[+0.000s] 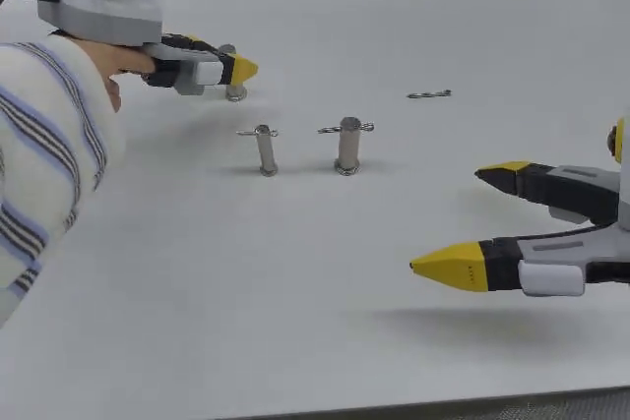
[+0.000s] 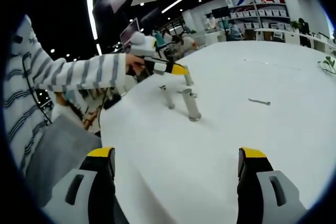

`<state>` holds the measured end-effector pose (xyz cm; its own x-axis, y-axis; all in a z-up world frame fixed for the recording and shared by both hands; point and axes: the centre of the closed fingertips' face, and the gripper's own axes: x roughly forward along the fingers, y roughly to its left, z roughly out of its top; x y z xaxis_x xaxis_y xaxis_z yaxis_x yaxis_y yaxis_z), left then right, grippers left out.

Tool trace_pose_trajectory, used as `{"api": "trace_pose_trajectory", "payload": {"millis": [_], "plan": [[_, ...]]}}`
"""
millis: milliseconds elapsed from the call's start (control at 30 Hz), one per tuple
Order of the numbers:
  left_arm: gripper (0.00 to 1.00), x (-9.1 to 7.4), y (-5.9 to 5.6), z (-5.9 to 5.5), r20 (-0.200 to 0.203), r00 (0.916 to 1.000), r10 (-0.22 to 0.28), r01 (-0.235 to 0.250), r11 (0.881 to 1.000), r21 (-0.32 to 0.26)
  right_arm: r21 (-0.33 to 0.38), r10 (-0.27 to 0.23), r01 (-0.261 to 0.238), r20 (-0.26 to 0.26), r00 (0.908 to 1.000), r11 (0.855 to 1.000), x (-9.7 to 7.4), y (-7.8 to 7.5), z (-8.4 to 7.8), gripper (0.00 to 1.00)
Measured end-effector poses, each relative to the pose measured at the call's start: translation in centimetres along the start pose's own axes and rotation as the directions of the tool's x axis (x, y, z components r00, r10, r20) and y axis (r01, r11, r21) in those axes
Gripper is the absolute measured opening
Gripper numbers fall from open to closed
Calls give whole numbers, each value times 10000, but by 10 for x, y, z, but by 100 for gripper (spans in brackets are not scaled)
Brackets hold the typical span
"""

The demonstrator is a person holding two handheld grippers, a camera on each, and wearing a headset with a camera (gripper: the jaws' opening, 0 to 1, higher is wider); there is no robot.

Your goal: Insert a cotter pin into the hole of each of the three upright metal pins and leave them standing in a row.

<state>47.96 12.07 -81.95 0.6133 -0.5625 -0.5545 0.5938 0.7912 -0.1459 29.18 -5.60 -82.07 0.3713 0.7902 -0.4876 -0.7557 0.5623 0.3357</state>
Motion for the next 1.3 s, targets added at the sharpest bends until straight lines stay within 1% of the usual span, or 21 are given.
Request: {"api": "trace_pose_trajectory", "payload": {"millis": [67, 167, 233, 300, 433, 467, 567, 667, 700, 733, 767, 800, 900, 1000, 1033, 1100, 1133, 1167, 1200, 1233, 1300], "plan": [[22, 3, 4, 0, 25, 9999, 107, -107, 9999, 45, 19, 0, 0, 20, 10000, 10000, 0, 0, 0, 98], [19, 6, 4, 1, 110, 9998, 140, -140, 9999, -6, 52, 0, 0, 62, 10000, 10000, 0, 0, 1, 98], [14, 8, 4, 1, 169, 9995, 255, -258, 9995, 197, 62, -2, 2, 56, 10000, 10000, 0, 0, 1, 98], [16, 8, 4, 3, 243, 9991, 359, -362, 9993, 120, 79, -12, 12, 36, 10000, 10000, 0, 0, 0, 97], [13, 7, 2, 4, 235, 9993, 283, -291, 9989, 358, 176, -6, 3, 133, 9999, 9998, -2, 0, 0, 97], [13, 8, 5, 5, 341, 9989, 327, -321, 9993, -182, 188, -13, 11, 139, 9999, 9998, -3, 0, 0, 97], [12, 9, 11, 6, 399, 9978, 520, -527, 9985, 157, 214, -38, 35, 156, 9999, 9998, -4, 1, 0, 96], [12, 8, 15, 7, 387, 9962, 775, -784, 9967, 222, 228, -76, 72, 163, 9998, 9997, -5, 0, 0, 96], [12, 7, 17, 6, 375, 9951, 910, -918, 9956, 198, 230, -80, 76, 170, 9998, 9997, -5, 0, 1, 96], [11, 6, 19, 6, 370, 9939, 1040, -1041, 9946, 15, 229, -76, 72, 176, 9998, 9997, -5, 0, 1, 95], [11, 5, 21, 6, 390, 9931, 1108, -1099, 9937, -224, 222, -65, 61, 177, 9998, 9997, -4, 1, 1, 95], [11, 4, 20, 6, 408, 9933, 1084, -1075, 9939, -234, 204, -49, 46, 162, 9999, 9998, -4, 1, 1, 95], [11, 0, 17, 6, 484, 9934, 1042, -1042, 9946, -26, 109, -19, 18, 103, 9999, 9999, -4, 1, 2, 95], [11, -8, 13, 13, 696, 9933, 921, -925, 9957, 33, 95, -15, 14, 107, 9999, 10000, -4, 1, 3, 95], [11, -11, 10, 16, 789, 9936, 806, -813, 9967, 49, 83, -13, 12, 114, 9999, 10000, -4, 1, 3, 95], [11, -17, 1, 25, 1192, 9923, 331, -286, 9988, -391, 48, -8, 8, 122, 9999, 10000, -4, 1, 4, 95], [11, -24, -5, 32, 1464, 9892, 34, -20, 9999, -100, 47, 7, -7, 104, 9999, 10000, -4, 0, 4, 95], [11, -28, -9, 36, 1561, 9877, -119, 92, 9998, 182, 42, 19, -19, 60, 10000, 10000, -4, 0, 4, 95], [11, -36, -18, 41, 1598, 9864, -398, 306, 9978, 593, 15, 18, -18, 41, 10000, 10000, -4, -1, 4, 95], [11, -41, -23, 44, 1642, 9847, -579, 452, 9958, 797, -9, 17, -17, 30, 10000, 10000, -4, -1, 4, 95], [11, -54, -36, 53, 1862, 9776, -977, 757, 9896, 1222, -42, 24, -24, 33, 10000, 10000, -5, -1, 5, 95]]}}
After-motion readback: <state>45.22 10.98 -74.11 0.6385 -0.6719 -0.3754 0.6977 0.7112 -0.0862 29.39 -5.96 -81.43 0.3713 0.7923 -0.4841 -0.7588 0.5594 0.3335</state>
